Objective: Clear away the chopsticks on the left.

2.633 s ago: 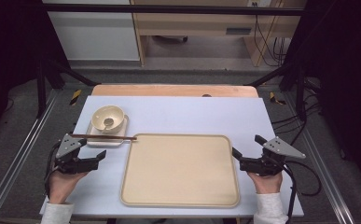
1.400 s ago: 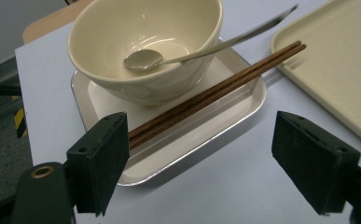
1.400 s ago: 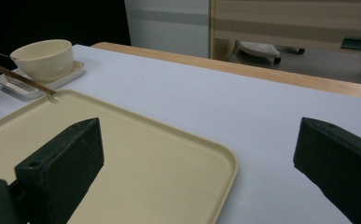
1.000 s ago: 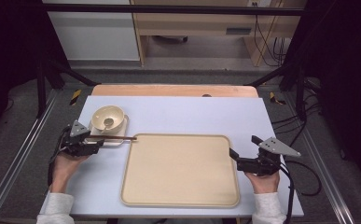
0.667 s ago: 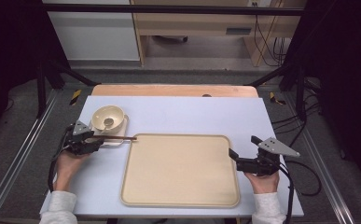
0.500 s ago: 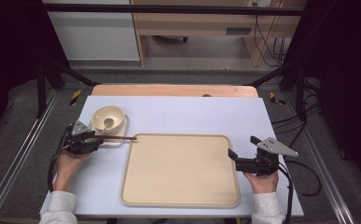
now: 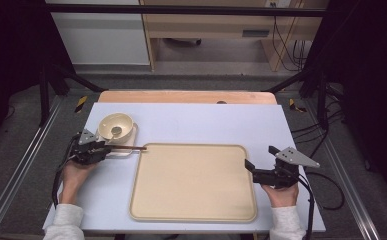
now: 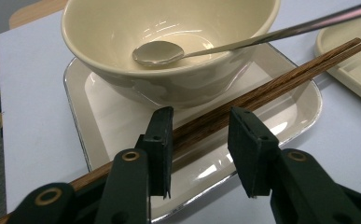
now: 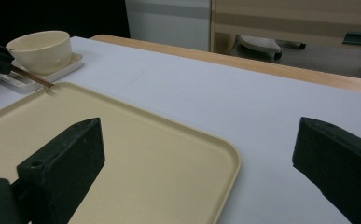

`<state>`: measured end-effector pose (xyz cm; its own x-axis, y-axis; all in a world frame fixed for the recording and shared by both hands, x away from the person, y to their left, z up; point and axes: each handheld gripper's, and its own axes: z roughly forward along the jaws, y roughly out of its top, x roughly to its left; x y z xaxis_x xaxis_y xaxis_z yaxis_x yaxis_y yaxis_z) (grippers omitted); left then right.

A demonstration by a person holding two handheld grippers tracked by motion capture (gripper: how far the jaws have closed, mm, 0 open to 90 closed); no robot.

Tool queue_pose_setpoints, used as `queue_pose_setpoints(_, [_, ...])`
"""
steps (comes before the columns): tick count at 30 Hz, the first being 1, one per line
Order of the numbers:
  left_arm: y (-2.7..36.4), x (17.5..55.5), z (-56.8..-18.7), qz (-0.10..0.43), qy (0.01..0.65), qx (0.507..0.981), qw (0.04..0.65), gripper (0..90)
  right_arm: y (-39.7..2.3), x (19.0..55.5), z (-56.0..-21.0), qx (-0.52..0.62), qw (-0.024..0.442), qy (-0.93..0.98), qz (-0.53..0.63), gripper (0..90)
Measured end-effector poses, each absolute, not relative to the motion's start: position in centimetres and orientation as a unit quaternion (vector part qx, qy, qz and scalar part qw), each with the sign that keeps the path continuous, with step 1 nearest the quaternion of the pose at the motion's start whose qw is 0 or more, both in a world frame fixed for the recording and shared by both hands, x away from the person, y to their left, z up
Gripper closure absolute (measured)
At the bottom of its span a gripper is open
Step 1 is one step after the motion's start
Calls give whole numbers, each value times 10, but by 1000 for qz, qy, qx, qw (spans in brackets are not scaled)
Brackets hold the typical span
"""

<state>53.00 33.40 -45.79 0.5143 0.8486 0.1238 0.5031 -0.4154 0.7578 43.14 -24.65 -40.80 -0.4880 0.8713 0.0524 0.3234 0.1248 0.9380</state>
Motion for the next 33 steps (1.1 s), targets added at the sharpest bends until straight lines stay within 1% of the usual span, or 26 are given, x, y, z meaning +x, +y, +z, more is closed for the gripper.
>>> queue_pose_setpoints(10, [335,530,-459,258,420,802,338,646,-246,431,-408,428,270,699,505,27])
queue_pose_setpoints(17, [335,532,-460,259,421,799,343,602,-246,432,-409,427,270,701,503,29])
queue_pose_setpoints(19, [335,532,-460,259,420,800,343,602,-246,432,-409,427,270,701,503,29])
queue_pose_setpoints(21, [335,531,-460,259,422,798,343,615,-246,432,-409,427,270,701,503,30])
queue_pose_setpoints(23, [335,531,-460,261,424,799,338,667,-246,432,-409,427,269,701,504,30])
queue_pose_setpoints(24, [335,531,-460,256,426,801,334,678,-246,432,-409,427,270,700,504,30])
queue_pose_setpoints(29, [333,529,-459,260,419,805,329,709,-246,432,-409,429,270,700,504,31])
queue_pose_setpoints(33, [334,529,-460,259,419,805,330,706,-246,432,-409,428,270,701,503,31])
